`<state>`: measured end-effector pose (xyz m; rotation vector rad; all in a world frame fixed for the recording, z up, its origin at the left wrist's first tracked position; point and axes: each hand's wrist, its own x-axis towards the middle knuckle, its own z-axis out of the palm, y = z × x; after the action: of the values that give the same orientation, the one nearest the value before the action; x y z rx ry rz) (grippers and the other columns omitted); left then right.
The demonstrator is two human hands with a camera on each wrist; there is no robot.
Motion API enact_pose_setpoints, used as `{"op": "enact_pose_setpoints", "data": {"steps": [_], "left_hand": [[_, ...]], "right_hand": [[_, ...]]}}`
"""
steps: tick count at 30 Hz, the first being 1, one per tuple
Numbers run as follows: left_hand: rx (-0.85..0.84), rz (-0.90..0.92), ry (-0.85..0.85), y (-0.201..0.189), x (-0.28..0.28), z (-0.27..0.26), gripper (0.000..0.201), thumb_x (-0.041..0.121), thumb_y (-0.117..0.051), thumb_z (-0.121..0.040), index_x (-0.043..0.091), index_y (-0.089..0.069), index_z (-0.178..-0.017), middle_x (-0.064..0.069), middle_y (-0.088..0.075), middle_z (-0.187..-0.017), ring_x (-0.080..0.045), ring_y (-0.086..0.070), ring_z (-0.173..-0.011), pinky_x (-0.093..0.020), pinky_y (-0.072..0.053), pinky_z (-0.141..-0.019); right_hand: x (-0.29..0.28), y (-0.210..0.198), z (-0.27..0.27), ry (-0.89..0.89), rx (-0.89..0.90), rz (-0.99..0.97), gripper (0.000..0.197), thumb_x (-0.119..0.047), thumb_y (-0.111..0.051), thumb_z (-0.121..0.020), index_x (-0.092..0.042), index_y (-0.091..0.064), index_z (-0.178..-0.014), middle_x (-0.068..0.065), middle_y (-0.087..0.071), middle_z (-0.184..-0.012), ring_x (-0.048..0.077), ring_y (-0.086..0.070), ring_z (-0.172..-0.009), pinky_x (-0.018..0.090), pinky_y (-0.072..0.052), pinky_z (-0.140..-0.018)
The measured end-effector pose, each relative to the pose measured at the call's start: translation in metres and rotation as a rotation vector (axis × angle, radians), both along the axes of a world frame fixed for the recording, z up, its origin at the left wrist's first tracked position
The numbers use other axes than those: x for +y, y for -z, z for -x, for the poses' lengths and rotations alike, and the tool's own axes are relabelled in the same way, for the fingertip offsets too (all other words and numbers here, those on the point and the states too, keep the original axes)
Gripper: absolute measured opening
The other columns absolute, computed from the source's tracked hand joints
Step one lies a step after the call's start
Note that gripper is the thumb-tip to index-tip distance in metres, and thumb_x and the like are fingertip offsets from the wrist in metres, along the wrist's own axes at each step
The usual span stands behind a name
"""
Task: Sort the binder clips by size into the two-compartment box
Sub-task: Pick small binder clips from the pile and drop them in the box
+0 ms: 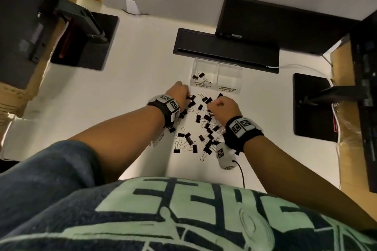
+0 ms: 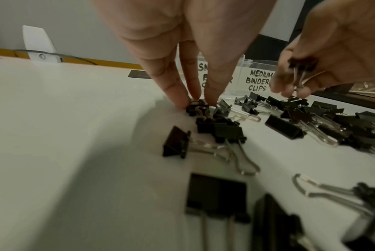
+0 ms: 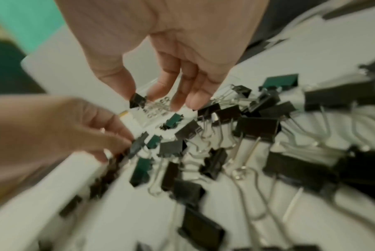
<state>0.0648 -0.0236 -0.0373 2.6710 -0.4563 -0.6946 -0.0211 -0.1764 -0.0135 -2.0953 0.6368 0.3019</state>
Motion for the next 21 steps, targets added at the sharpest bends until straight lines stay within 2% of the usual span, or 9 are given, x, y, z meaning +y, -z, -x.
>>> {"op": "enact_pose_setpoints", "data": {"steps": [2, 4, 7, 9, 10, 13, 16, 18, 21], "left_hand": [[-0.002, -0.006, 0.007, 0.001, -0.001, 0.003, 0.028, 0.017, -0.064, -0.086, 0.004, -0.059, -0.109, -0.013, -0.048, -0.119, -0.031, -0.059, -0.097, -0.033, -0.048, -0.080], [-0.003, -0.011, 0.015, 0.002, -0.001, 0.006, 0.026, 0.015, -0.063, -0.086, 0.002, -0.057, -0.108, -0.014, -0.046, -0.119, -0.031, -0.060, -0.094, -0.030, -0.046, -0.074], [-0.005, -0.010, 0.023, 0.001, -0.001, 0.008, 0.025, 0.013, -0.060, -0.086, 0.000, -0.056, -0.107, -0.015, -0.045, -0.119, -0.032, -0.059, -0.090, -0.031, -0.046, -0.071], [-0.003, -0.005, 0.026, -0.002, 0.000, 0.010, 0.026, 0.017, -0.059, -0.086, 0.001, -0.055, -0.106, -0.014, -0.045, -0.117, -0.031, -0.057, -0.087, -0.034, -0.048, -0.071], [-0.006, -0.001, 0.023, -0.003, 0.000, 0.010, 0.027, 0.019, -0.058, -0.086, 0.002, -0.054, -0.105, -0.013, -0.045, -0.115, -0.031, -0.057, -0.086, -0.035, -0.050, -0.072], [-0.032, 0.067, -0.006, -0.006, 0.002, 0.011, 0.024, 0.022, -0.056, -0.085, 0.005, -0.053, -0.101, -0.009, -0.047, -0.111, -0.030, -0.057, -0.083, -0.035, -0.050, -0.072], [-0.050, 0.143, 0.010, -0.010, 0.001, 0.010, 0.019, 0.018, -0.058, -0.084, 0.005, -0.053, -0.097, -0.007, -0.046, -0.103, -0.023, -0.050, -0.075, -0.032, -0.044, -0.067], [-0.047, 0.160, 0.044, -0.013, 0.000, 0.009, 0.018, 0.015, -0.058, -0.083, 0.004, -0.053, -0.096, -0.009, -0.048, -0.103, -0.022, -0.047, -0.075, -0.034, -0.043, -0.068], [-0.032, 0.143, 0.092, -0.017, -0.002, 0.009, 0.015, 0.010, -0.056, -0.083, 0.003, -0.054, -0.096, -0.013, -0.054, -0.107, -0.025, -0.051, -0.079, -0.035, -0.044, -0.071]], "right_hand": [[-0.010, 0.001, 0.000, 0.142, 0.045, -0.166, 0.014, -0.026, -0.063, -0.079, -0.014, -0.061, -0.072, -0.001, -0.063, -0.075, 0.015, -0.058, -0.068, 0.035, -0.054, -0.073], [-0.015, 0.002, 0.000, 0.286, 0.055, -0.356, 0.009, -0.019, -0.062, -0.080, -0.011, -0.063, -0.076, 0.007, -0.067, -0.075, 0.020, -0.063, -0.072, 0.039, -0.056, -0.079], [-0.018, 0.000, -0.002, 0.421, 0.026, -0.549, 0.007, -0.006, -0.052, -0.086, -0.004, -0.058, -0.086, 0.011, -0.058, -0.063, 0.024, -0.058, -0.061, 0.033, -0.052, -0.062], [-0.018, 0.002, -0.006, 0.421, 0.063, -0.560, 0.013, -0.006, -0.050, -0.087, -0.002, -0.060, -0.095, 0.009, -0.054, -0.062, 0.021, -0.053, -0.054, 0.030, -0.046, -0.054], [-0.017, 0.005, -0.008, 0.396, 0.092, -0.546, 0.013, -0.009, -0.052, -0.087, -0.004, -0.062, -0.094, 0.008, -0.052, -0.062, 0.020, -0.050, -0.052, 0.029, -0.043, -0.052], [-0.010, 0.010, -0.012, 0.149, 0.144, -0.291, 0.012, -0.019, -0.055, -0.086, -0.013, -0.066, -0.088, 0.000, -0.054, -0.067, 0.015, -0.049, -0.053, 0.025, -0.040, -0.051], [0.003, 0.013, -0.015, -0.162, 0.092, 0.043, 0.016, -0.018, -0.060, -0.086, -0.018, -0.064, -0.101, -0.008, -0.050, -0.072, 0.013, -0.052, -0.063, 0.025, -0.043, -0.056], [0.010, 0.016, -0.018, -0.318, 0.072, 0.181, 0.024, -0.017, -0.060, -0.087, -0.016, -0.061, -0.111, -0.004, -0.053, -0.080, 0.016, -0.054, -0.074, 0.027, -0.045, -0.067], [0.017, 0.020, -0.020, -0.464, 0.077, 0.322, 0.028, -0.018, -0.058, -0.089, -0.014, -0.056, -0.117, 0.007, -0.057, -0.111, 0.024, -0.060, -0.092, 0.032, -0.048, -0.078]]}}
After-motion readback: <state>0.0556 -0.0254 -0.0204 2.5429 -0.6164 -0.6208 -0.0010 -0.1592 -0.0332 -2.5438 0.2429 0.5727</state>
